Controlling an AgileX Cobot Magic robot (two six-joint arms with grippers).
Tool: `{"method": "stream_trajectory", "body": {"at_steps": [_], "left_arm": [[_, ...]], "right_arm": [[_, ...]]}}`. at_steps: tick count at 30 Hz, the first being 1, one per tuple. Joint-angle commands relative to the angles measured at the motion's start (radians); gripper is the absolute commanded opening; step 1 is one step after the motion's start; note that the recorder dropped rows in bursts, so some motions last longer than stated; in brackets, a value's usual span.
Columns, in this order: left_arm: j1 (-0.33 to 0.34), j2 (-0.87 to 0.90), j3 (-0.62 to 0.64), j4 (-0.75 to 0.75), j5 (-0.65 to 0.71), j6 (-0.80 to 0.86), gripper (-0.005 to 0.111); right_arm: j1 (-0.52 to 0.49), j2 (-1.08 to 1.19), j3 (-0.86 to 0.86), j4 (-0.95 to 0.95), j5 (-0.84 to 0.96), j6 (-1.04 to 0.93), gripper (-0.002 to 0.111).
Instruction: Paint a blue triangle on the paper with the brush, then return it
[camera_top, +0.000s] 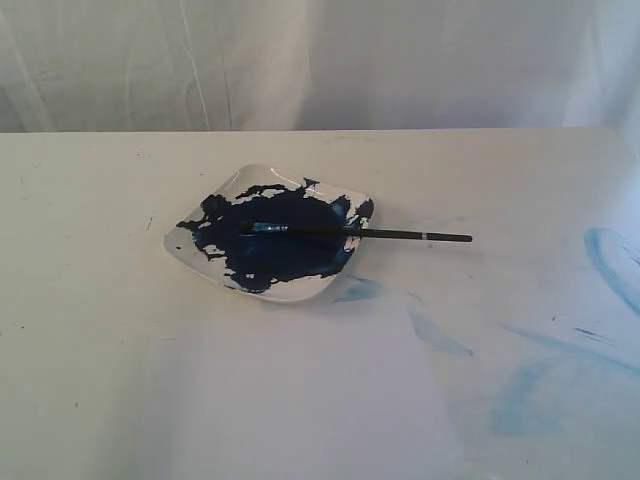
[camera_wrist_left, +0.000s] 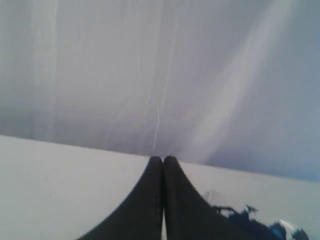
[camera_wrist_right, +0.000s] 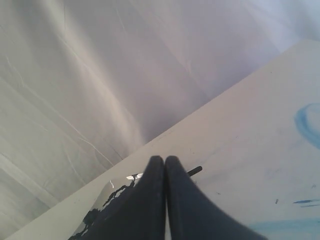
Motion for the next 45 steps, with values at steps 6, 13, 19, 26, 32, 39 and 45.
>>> {"method": "stream_trajectory", "body": {"at_steps": [6,13,19,26,32,39,45], "left_arm": [[-0.006,0.389,0.001,0.489,-0.275,-0.314,0.0],[-0.006,0.675,-0.047,0.674,-0.343,-0.404,0.0],[-0.06,0.919,-0.179,0.919,-0.369,-0.593,0.0],[-0.184,1.132,-0.266,1.041,-0.354,-0.607,0.0],[-0.188,1.201,-0.272,1.101,-0.342,-0.602,0.0],[-0.188,1.222,-0.272,1.11,-0.321,-0.577,0.0],[-0.172,1.22,-0.272,1.11,-0.327,-0.614,0.0]], "right_arm": [[0.005,-0.004,0.002,0.001,0.008,-0.004,0.0],[0.005,-0.004,0.002,0.001,0.008,-0.004,0.0],[0.005,-0.004,0.002,0.001,0.008,-0.004,0.0],[0.005,-0.004,0.002,0.008,0.011,-0.004,0.0],[0.005,-0.004,0.002,0.008,0.016,-0.004,0.0],[0.005,0.031,-0.038,0.008,0.053,-0.01,0.0],[0.005,0.209,-0.15,0.006,0.048,-0.058,0.0]]}}
